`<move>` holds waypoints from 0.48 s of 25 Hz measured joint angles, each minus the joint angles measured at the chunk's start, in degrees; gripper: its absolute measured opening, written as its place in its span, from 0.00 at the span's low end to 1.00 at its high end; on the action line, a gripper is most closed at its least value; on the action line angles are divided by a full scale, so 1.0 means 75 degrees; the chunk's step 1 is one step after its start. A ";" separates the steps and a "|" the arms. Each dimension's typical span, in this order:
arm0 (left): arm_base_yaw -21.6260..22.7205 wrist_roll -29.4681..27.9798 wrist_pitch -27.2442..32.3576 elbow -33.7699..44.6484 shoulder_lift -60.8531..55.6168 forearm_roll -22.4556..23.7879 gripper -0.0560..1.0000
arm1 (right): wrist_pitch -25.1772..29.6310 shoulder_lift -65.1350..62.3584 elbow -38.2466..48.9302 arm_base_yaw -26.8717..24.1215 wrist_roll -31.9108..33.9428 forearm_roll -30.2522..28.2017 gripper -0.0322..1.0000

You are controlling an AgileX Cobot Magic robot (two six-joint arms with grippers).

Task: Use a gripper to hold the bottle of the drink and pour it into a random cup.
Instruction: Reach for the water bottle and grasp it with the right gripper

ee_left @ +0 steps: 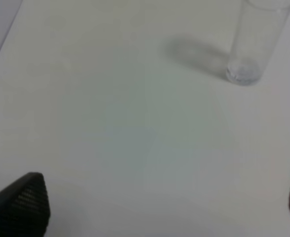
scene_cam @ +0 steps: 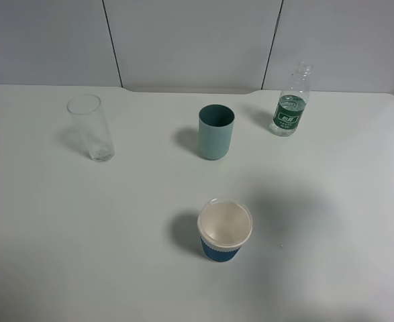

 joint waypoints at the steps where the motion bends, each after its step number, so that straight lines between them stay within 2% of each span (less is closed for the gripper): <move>1: 0.0000 0.0000 0.0000 0.0000 0.0000 0.0000 0.98 | -0.0164 0.0249 0.0000 0.0000 0.0000 0.0000 0.83; 12: 0.0000 0.0000 0.0000 0.0000 0.0000 0.0000 0.98 | -0.1602 0.2386 0.0000 0.0000 -0.0007 0.0000 0.83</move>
